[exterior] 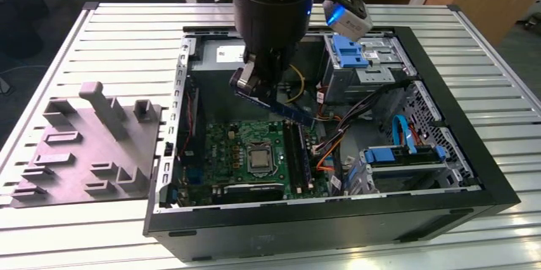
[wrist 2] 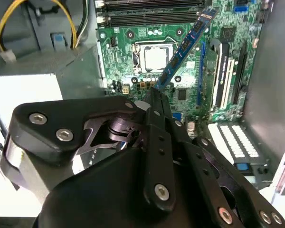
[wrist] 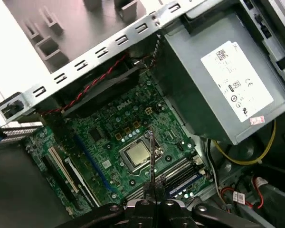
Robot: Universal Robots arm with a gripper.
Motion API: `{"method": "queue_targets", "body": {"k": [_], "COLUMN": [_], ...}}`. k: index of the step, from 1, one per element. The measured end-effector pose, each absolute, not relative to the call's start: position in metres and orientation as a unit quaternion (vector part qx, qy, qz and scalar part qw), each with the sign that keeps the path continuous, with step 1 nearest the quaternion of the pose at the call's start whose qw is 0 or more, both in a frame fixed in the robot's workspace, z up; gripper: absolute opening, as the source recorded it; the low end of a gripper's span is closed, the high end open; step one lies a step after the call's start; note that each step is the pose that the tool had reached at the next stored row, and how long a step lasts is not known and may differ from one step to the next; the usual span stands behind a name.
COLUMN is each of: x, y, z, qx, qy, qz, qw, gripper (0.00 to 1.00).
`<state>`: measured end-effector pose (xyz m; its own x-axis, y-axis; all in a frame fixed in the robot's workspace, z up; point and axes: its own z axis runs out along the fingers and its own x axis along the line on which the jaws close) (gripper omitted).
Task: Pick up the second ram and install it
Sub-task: 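Insert the second ram into the second slot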
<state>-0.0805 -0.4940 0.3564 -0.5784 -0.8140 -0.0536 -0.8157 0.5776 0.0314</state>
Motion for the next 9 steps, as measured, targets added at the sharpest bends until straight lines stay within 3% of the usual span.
{"method": "queue_targets", "body": {"k": [9], "x": [-0.0805], "y": [-0.4940], "z": [0.3547], "qx": [-0.385], "qy": [0.922], "qz": [0.025], "qw": [0.019], "gripper": [0.11]}}
